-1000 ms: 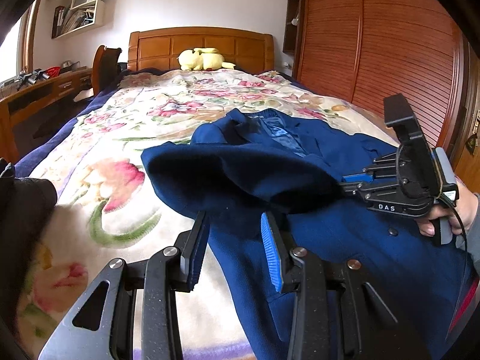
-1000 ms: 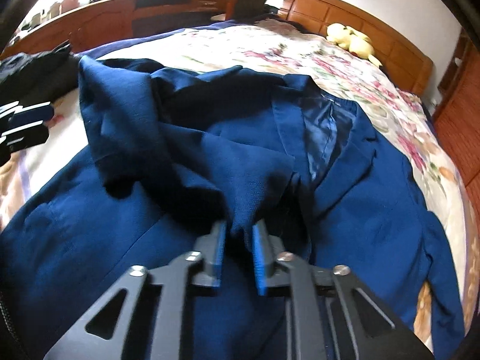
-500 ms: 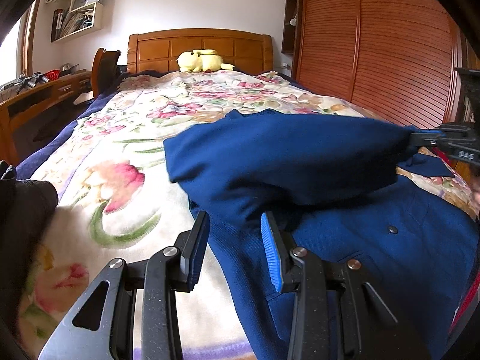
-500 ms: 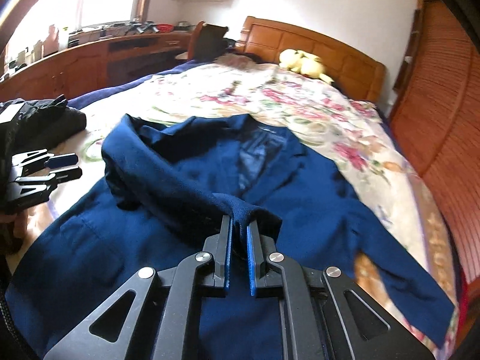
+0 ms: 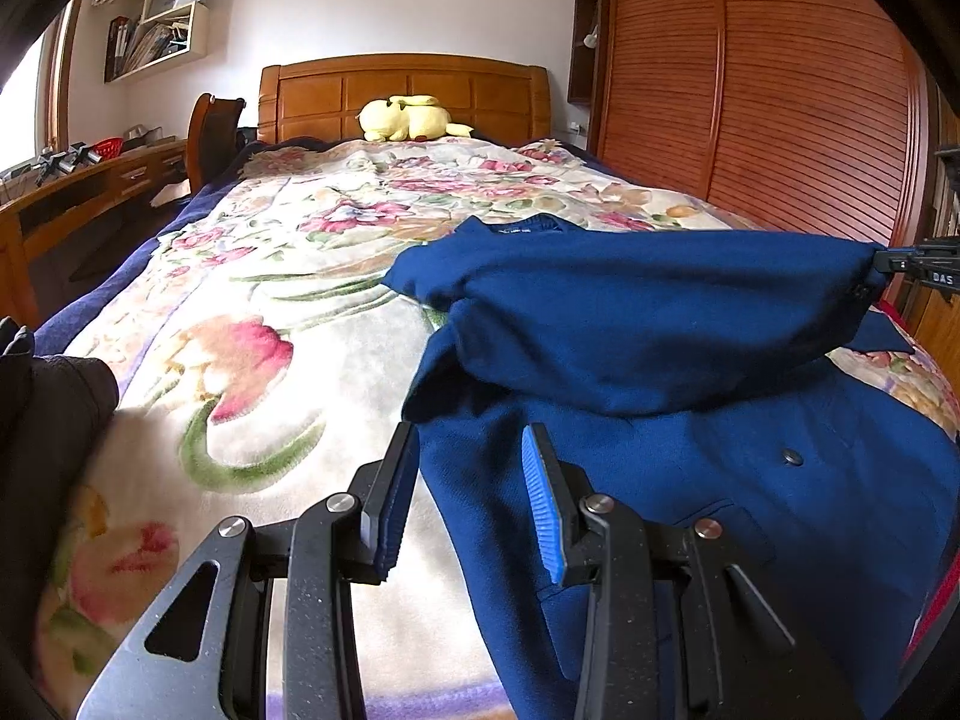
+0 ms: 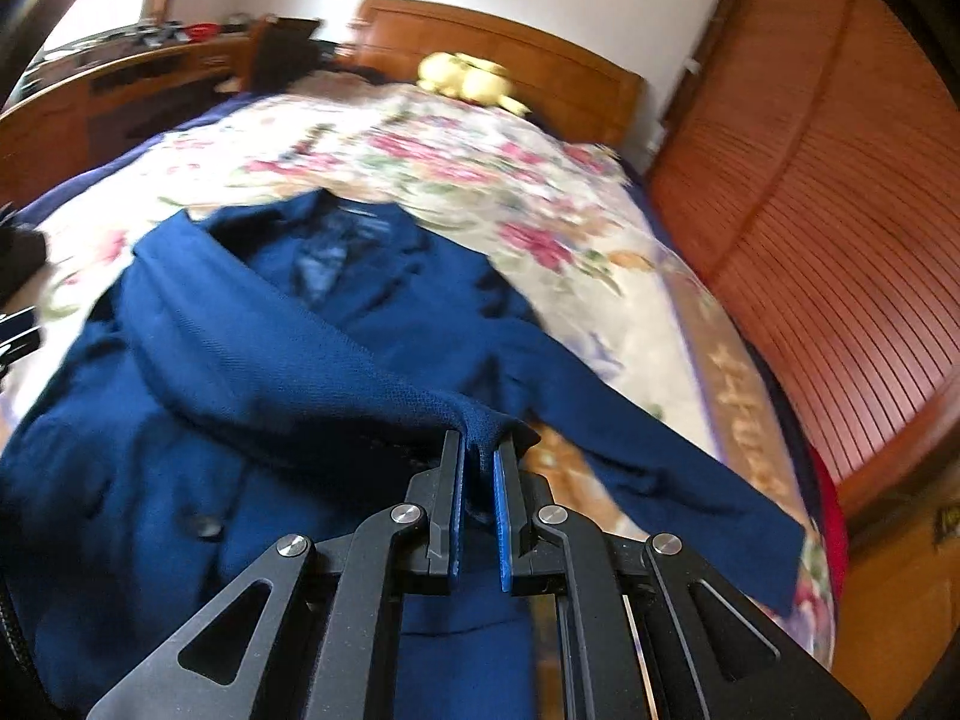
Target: Fold large clothes
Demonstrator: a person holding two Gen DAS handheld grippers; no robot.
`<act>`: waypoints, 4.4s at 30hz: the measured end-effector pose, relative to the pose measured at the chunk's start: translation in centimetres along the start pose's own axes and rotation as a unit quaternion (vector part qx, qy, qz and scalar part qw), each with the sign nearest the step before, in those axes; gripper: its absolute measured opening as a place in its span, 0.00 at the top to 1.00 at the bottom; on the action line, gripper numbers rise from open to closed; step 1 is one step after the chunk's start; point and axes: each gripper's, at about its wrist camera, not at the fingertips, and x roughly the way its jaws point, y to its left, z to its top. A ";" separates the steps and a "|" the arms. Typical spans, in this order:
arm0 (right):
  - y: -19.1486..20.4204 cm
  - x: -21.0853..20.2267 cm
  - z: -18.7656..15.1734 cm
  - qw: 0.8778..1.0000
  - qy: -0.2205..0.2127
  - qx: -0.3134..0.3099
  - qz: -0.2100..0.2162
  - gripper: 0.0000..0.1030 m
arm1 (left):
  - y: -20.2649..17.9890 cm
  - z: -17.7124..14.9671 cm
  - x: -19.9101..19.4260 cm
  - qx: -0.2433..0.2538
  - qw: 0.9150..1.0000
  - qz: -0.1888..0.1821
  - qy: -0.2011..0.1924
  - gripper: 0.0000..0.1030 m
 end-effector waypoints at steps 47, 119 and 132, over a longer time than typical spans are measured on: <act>-1.5 10.9 -9.0 0.989 0.052 0.104 0.087 0.47 | -0.3 5.5 6.1 0.008 0.998 -0.015 0.061 0.40; 33.8 26.4 27.1 0.938 0.044 -0.174 0.296 0.98 | 15.0 7.7 5.9 -0.081 0.995 0.035 0.052 0.62; 32.3 27.5 31.3 0.972 0.013 -0.100 0.214 0.78 | 14.7 7.9 5.8 -0.078 0.995 0.036 0.046 0.62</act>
